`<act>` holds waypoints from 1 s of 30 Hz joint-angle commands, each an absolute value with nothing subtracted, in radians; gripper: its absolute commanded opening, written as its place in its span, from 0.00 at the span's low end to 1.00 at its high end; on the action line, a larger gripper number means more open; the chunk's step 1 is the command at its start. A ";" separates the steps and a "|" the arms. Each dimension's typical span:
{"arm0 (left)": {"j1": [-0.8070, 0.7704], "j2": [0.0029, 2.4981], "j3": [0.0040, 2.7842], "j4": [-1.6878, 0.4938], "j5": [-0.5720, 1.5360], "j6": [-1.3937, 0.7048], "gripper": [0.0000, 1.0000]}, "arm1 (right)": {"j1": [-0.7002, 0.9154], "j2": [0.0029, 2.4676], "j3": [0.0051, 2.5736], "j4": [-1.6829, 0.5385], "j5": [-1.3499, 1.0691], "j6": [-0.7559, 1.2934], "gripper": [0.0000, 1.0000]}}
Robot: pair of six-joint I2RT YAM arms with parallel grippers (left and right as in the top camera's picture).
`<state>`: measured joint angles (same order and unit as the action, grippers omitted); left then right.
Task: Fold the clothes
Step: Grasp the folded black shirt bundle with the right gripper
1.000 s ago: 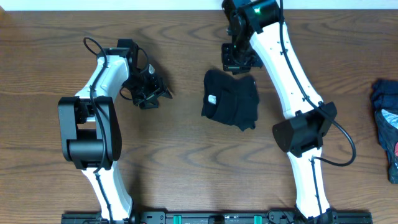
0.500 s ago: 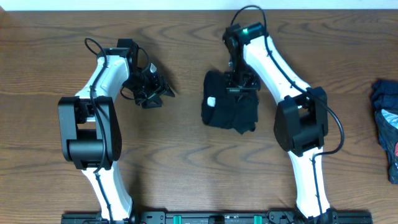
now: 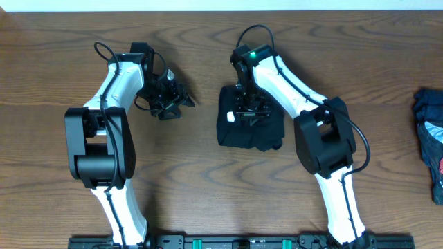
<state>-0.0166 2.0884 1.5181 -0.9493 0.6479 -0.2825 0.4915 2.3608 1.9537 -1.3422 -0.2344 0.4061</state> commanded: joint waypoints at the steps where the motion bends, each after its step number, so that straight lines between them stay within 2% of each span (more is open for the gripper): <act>1: -0.017 2.096 1.531 -0.953 0.652 -0.263 0.61 | 0.445 2.362 1.936 -1.347 -0.220 0.419 0.30; 3: -0.017 2.096 1.531 -0.953 0.652 -0.263 0.61 | 0.426 2.360 1.946 -1.365 -0.240 0.389 0.30; 5: -0.017 2.096 1.531 -0.953 0.652 -0.263 0.61 | 0.415 2.355 1.978 -1.384 -0.256 0.360 0.37; 8: -0.017 2.096 1.531 -0.952 0.652 -0.263 0.61 | 0.406 2.335 2.071 -1.411 -0.255 0.350 0.61; 9: -0.017 2.096 1.531 -0.951 0.652 -0.263 0.61 | 0.406 2.326 2.107 -1.417 -0.255 0.350 0.75; 12: -0.017 2.096 1.531 -0.949 0.651 -0.263 0.61 | 0.396 2.295 2.246 -1.441 -0.260 0.350 0.99; 18: -0.017 2.096 1.531 -0.948 0.651 -0.262 0.61 | 0.350 2.287 2.484 -1.528 -0.274 0.373 0.95; 19: -0.017 2.096 1.531 -0.948 0.651 -0.262 0.61 | 0.334 2.287 2.497 -1.544 -0.274 0.373 0.92; 21: -0.017 2.096 1.531 -0.948 0.651 -0.262 0.61 | 0.290 2.287 2.505 -1.592 -0.279 0.381 0.76; 22: -0.017 2.096 1.531 -0.948 0.651 -0.262 0.61 | 0.265 2.287 2.505 -1.619 -0.287 0.381 0.76; 23: -0.017 2.096 1.531 -0.948 0.650 -0.262 0.61 | 0.245 2.287 2.502 -1.639 -0.294 0.380 0.77; 25: -0.017 2.096 1.531 -0.948 0.646 -0.262 0.61 | 0.206 2.287 2.492 -1.672 -0.293 0.370 0.88; 30: -0.017 2.096 1.531 -0.944 0.643 -0.258 0.61 | 0.146 2.286 2.476 -1.699 -0.281 0.334 0.99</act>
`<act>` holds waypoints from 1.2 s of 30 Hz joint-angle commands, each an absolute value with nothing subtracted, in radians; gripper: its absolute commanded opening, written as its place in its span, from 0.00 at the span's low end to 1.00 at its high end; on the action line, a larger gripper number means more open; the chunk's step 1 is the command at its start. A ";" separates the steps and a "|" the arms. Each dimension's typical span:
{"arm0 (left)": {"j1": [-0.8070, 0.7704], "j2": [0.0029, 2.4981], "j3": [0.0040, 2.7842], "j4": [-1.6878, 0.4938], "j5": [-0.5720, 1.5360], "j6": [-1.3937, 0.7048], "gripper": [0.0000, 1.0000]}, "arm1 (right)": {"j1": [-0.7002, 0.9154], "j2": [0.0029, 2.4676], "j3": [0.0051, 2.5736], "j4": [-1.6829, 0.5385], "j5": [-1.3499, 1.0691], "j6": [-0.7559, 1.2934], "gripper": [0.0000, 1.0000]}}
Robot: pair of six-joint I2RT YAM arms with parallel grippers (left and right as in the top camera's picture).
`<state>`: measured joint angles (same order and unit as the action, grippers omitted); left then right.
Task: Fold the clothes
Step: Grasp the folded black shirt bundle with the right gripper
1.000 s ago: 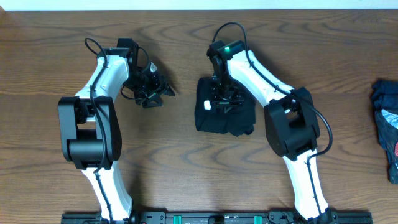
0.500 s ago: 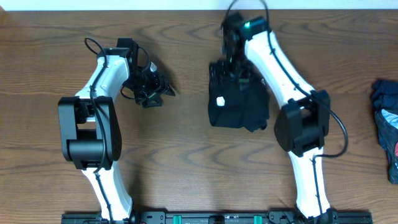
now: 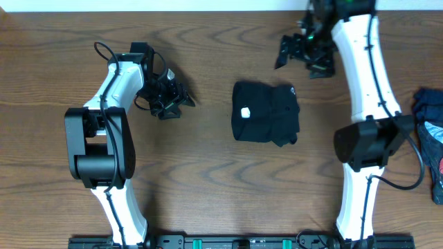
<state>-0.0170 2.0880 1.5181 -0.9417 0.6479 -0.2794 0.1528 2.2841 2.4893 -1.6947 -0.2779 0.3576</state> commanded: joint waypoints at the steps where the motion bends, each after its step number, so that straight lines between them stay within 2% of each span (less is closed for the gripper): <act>1: -0.017 2.096 1.531 -0.944 0.643 -0.258 0.61 | 0.139 2.286 2.466 -1.699 -0.279 0.328 0.99; 7: -0.017 2.096 1.531 -0.941 0.643 -0.258 0.61 | 0.107 2.286 2.307 -1.646 -0.262 0.326 0.99; 10: -0.017 2.096 1.531 -0.942 0.643 -0.258 0.61 | 0.087 2.286 2.164 -1.587 -0.193 0.366 0.99; 18: -0.017 2.096 1.531 -0.942 0.643 -0.258 0.61 | 0.024 2.266 1.810 -1.396 -0.201 0.348 0.99; 29: -0.017 2.096 1.531 -0.941 0.642 -0.255 0.61 | 0.003 2.160 1.287 -0.780 -0.668 0.158 0.99; 36: -0.019 2.096 1.531 -0.941 0.643 -0.255 0.61 | -0.001 2.160 1.147 -0.615 -0.741 0.159 0.99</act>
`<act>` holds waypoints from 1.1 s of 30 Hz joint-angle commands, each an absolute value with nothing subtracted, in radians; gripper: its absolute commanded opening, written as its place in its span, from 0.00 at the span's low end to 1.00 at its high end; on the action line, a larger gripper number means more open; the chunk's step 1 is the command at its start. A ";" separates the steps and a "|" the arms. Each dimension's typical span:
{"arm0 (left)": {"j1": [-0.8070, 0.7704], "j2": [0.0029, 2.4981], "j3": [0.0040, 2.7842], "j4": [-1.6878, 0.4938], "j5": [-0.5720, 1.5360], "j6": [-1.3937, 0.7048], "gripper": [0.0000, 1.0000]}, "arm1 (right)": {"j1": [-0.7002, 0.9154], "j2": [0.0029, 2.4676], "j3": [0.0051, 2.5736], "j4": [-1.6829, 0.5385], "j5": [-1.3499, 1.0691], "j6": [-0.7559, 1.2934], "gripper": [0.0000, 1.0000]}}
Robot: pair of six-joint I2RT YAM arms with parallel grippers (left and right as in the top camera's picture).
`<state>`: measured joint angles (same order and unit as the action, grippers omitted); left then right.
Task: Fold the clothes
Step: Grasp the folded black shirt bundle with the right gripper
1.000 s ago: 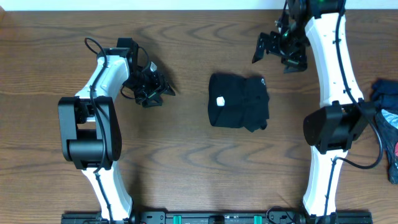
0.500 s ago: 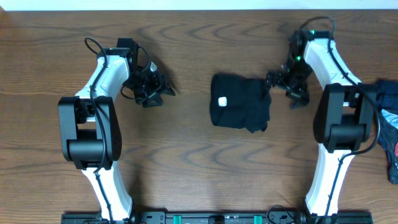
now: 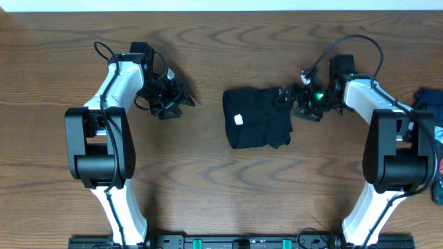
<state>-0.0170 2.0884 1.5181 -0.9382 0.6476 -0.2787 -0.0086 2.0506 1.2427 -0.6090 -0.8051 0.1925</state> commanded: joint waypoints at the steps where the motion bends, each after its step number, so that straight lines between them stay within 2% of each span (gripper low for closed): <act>1: -0.019 2.096 1.531 -0.942 0.643 -0.255 0.61 | -0.003 2.160 1.147 -0.614 -0.741 0.148 0.99; 16: -0.019 2.096 1.531 -0.942 0.643 -0.257 0.61 | -0.005 2.160 1.141 -0.586 -0.796 -0.017 0.99; 28: -0.019 2.096 1.531 -0.950 0.643 -0.259 0.61 | 0.019 2.243 1.132 -0.549 -0.797 0.004 0.99; 33: -0.019 2.096 1.531 -0.953 0.643 -0.259 0.61 | 0.044 2.280 1.133 -0.511 -0.824 0.009 0.91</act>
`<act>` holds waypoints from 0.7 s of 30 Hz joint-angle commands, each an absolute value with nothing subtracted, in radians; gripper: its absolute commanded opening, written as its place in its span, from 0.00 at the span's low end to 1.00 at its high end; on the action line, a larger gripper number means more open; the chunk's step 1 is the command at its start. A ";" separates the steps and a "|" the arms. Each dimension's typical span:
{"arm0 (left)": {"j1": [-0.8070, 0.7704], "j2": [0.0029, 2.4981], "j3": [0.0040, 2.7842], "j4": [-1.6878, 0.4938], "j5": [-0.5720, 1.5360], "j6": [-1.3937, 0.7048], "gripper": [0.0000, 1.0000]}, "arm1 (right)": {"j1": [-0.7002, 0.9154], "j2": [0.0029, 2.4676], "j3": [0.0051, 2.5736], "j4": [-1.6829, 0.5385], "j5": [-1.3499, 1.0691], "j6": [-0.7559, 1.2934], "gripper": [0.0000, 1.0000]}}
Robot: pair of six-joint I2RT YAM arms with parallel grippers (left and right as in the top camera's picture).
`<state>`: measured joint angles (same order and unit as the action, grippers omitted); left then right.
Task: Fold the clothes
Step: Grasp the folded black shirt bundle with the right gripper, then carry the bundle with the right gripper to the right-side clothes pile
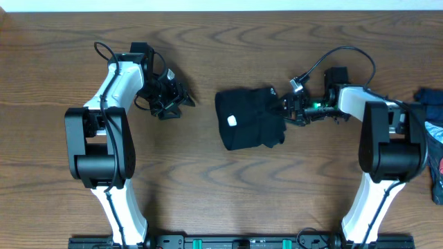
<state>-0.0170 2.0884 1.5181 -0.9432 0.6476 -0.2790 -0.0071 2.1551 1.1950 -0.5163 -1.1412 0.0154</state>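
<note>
A black folded garment point(249, 119) with a small white tag lies near the middle of the table. My right gripper point(284, 111) sits low at the garment's right edge, touching it; whether its fingers are open or shut cannot be told from above. My left gripper point(181, 100) rests on the bare wood to the left of the garment, well apart from it, with its fingers spread and nothing between them.
A pile of dark blue and patterned clothes point(432, 142) lies at the table's right edge. The white wall strip runs along the far edge. The arm bases stand at the near edge.
The right gripper has shifted a little left and the garment now lies slightly farther left, with its right edge against the gripper. The left arm has not moved.
First the right gripper was on top of the folded black garment. Then it was raised at the far right, clear of it. Later it sat low at the garment's right edge, and now the garment lies farther left. The left arm stayed still throughout.
</note>
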 commanded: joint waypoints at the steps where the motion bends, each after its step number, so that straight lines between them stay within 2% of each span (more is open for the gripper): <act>1: -0.019 2.096 1.531 -0.955 0.643 -0.259 0.61 | 0.048 2.280 1.133 -0.501 -0.823 0.015 0.91; 2: -0.019 2.096 1.531 -0.956 0.643 -0.259 0.61 | 0.053 2.280 1.133 -0.485 -0.824 0.030 0.91; 4: -0.019 2.096 1.531 -0.960 0.643 -0.259 0.61 | 0.059 2.280 1.133 -0.461 -0.823 0.052 0.99; 11: -0.056 2.096 1.531 -0.986 0.640 -0.259 0.61 | 0.071 2.280 1.134 -0.449 -0.824 0.078 0.99; 17: -0.171 2.096 1.531 -0.971 0.606 -0.276 0.61 | 0.070 2.280 1.134 -0.457 -0.824 0.082 0.99; 21: -0.237 2.096 1.531 -0.965 0.567 -0.303 0.60 | 0.070 2.280 1.134 -0.466 -0.826 0.082 0.95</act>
